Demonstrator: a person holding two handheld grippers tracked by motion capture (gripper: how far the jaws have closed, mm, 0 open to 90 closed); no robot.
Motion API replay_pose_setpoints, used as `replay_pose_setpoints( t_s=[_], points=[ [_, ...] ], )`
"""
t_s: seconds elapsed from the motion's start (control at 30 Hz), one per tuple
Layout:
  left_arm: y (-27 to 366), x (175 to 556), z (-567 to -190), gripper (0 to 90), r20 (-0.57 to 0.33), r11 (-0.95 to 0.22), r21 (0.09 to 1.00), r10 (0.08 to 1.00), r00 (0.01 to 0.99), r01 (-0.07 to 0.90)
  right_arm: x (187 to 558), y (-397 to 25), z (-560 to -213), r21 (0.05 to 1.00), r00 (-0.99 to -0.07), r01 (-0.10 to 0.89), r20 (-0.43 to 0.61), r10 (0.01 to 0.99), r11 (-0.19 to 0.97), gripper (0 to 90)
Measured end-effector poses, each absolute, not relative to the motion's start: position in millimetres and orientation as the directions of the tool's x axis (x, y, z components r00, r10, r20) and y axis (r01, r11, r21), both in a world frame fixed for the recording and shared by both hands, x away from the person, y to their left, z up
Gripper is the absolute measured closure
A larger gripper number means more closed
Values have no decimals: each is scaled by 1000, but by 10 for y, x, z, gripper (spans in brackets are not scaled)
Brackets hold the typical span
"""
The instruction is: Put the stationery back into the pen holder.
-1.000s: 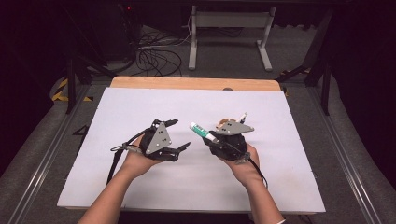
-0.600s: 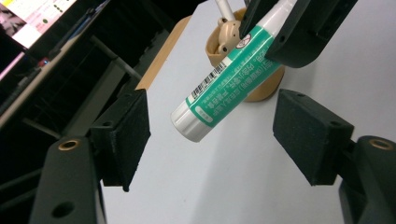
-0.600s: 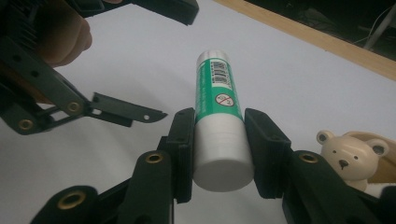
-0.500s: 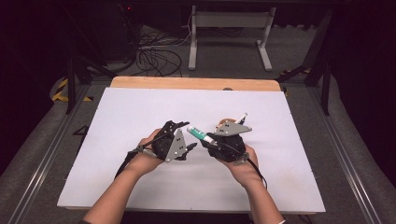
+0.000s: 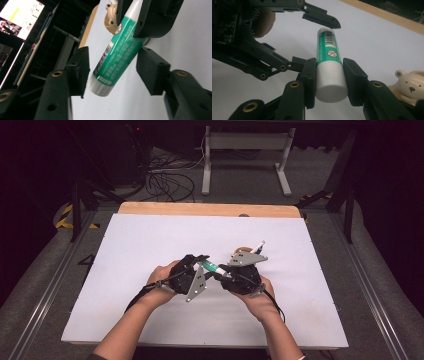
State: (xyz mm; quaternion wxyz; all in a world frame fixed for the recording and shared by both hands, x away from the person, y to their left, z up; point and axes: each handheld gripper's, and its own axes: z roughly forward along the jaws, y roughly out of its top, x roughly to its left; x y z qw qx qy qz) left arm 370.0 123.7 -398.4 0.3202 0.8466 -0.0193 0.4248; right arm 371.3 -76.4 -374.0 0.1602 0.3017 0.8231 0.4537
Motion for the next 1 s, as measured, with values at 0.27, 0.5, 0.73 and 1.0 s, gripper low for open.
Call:
replay_pose_setpoints(
  t_s=[0.27,0.5,0.73,1.0],
  points=[
    [1219,3693,-3991,543,745,-805,501,213,632,-318,3710,-782,-3727,848,-765,360,29,643,390,656],
    [1187,3681,-4020,600,744,-790,514,216,633,-334,3697,-798,-3704,861,-762,349,30,647,370,654],
    [1175,3694,-4022,646,691,-755,576,245,681,-313,3685,-829,-3678,883,-761,316,18,649,347,642],
    [1131,3706,-4030,656,651,-721,626,274,708,-297,3669,-864,-3643,909,-754,283,14,657,306,600]
  ],
)
